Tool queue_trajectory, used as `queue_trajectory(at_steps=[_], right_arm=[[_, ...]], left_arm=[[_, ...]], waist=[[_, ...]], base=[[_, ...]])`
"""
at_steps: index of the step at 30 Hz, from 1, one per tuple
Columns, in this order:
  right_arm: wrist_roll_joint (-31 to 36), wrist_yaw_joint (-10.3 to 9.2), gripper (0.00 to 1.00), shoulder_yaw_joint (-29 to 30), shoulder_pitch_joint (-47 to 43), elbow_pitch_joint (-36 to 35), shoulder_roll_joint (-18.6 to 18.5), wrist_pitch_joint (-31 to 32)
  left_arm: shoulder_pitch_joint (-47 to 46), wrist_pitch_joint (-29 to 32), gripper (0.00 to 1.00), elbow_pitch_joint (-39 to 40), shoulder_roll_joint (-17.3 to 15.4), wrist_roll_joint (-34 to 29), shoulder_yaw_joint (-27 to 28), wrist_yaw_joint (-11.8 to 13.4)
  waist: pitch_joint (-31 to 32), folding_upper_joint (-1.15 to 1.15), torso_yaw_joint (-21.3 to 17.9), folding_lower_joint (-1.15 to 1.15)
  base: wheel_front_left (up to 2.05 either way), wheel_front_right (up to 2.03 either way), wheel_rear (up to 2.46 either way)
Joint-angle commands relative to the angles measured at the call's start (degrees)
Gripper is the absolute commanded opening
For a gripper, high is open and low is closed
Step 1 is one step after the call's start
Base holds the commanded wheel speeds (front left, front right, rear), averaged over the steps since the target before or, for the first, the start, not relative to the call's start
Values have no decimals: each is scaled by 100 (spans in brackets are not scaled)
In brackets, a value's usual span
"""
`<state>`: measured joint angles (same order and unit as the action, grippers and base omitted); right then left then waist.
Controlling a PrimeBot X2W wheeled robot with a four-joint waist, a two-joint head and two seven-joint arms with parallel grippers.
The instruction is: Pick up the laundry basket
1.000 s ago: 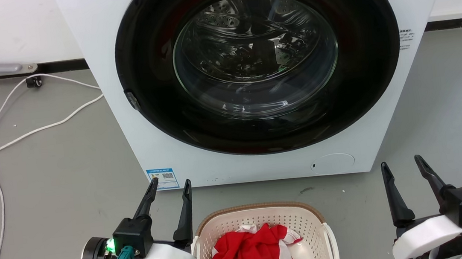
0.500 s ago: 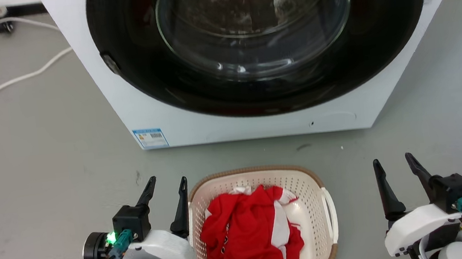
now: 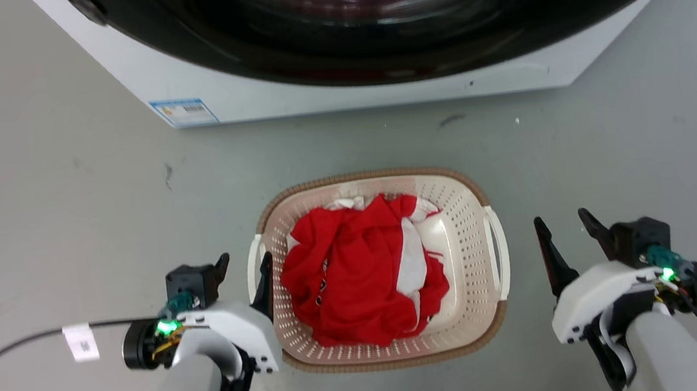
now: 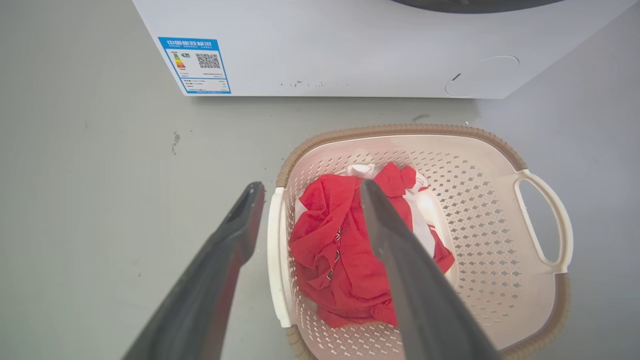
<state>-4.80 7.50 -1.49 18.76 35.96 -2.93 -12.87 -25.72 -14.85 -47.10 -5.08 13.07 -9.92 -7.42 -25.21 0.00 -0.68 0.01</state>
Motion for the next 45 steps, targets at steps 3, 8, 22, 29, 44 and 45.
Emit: queue_trajectory(at_steps=[3, 8, 22, 29, 44, 45], right_arm=[[-130, -2, 100, -142, 552, 551, 9, -52], [-328, -2, 100, -549, 1247, 1418, 8, -79], [-1434, -2, 100, -1946, 2437, 2797, 7, 85], [-1867, -2, 100, -2506, 2801, 2960, 7, 179], [-2676, 11, 0, -3366, 3172, 3174, 51, 608], [-2703, 13, 0, -3405, 3185, 3196, 56, 597]], left_arm=[[-516, 111, 100, -445, -154, 320, -243, -3], [-1083, 406, 100, -927, -335, 841, -726, -4], [-1723, 943, 100, -1323, -742, 2083, -1956, -5], [-2042, 1193, 100, -1428, -892, 2509, -2408, -5], [-2485, 1444, 0, -1535, -847, 3241, -3140, -19], [-2489, 1459, 0, -1530, -837, 3291, -3203, -19]], waist=[[-681, 0, -77, -1], [-1143, 0, -113, -1], [-1813, 0, -240, -1], [-2091, 0, -327, -1], [-2200, 0, -299, -1], [-2176, 0, -287, -1]], base=[[0, 0, 0], [0, 0, 0], [0, 0, 0], [0, 0, 0], [0, 0, 0], [0, 0, 0]])
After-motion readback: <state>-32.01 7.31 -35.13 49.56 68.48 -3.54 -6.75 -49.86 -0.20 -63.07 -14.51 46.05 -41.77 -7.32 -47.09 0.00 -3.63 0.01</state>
